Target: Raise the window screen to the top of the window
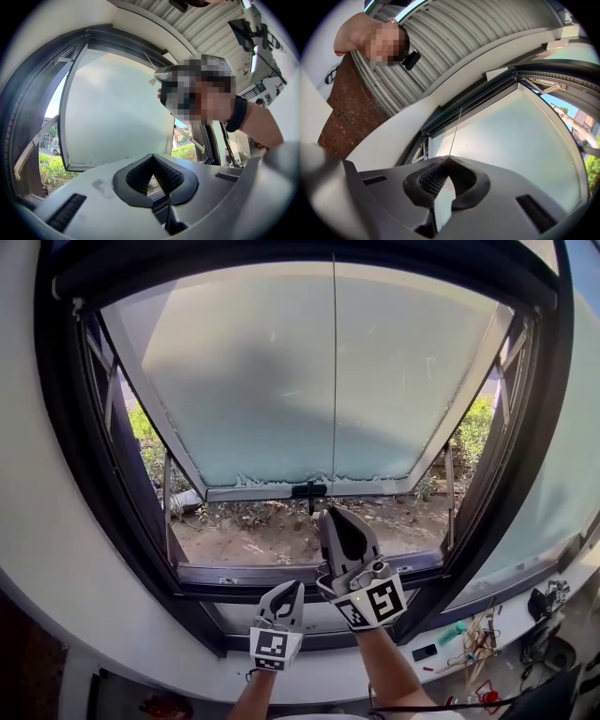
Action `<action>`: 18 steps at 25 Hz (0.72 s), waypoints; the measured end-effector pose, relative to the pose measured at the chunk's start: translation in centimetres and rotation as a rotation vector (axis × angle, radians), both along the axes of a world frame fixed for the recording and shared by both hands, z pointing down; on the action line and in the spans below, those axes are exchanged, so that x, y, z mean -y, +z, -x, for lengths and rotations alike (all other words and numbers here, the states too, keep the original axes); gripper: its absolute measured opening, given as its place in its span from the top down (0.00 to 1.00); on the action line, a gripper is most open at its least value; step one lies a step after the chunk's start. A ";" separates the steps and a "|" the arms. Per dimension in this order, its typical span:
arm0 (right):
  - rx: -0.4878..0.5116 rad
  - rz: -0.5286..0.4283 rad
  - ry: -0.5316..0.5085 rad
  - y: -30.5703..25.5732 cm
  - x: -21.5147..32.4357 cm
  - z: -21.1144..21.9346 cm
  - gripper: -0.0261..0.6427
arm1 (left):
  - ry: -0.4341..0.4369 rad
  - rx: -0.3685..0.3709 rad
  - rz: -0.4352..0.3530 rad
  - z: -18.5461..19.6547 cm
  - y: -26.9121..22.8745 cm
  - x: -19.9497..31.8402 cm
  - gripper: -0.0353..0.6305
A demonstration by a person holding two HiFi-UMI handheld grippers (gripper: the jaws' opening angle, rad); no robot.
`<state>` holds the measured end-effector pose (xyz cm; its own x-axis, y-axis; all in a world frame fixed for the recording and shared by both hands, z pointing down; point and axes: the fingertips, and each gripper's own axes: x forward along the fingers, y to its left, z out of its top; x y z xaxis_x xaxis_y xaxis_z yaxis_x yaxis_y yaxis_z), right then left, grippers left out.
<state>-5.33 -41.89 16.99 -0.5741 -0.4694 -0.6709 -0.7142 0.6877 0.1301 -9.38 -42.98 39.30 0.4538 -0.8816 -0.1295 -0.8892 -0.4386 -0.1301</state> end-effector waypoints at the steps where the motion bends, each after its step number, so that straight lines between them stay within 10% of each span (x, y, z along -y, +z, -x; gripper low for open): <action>1: 0.008 -0.007 -0.021 -0.1 -0.5 -0.1 0.96 | -0.001 0.004 0.002 0.0 0.0 0.1 0.94; 8: 0.004 0.049 0.071 3.8 -0.8 -2.5 0.96 | -0.019 -0.001 0.027 0.8 1.0 0.5 0.94; 18: -0.256 0.537 0.290 21.6 3.7 -3.2 0.96 | -0.010 -0.019 0.066 0.8 2.6 0.4 0.94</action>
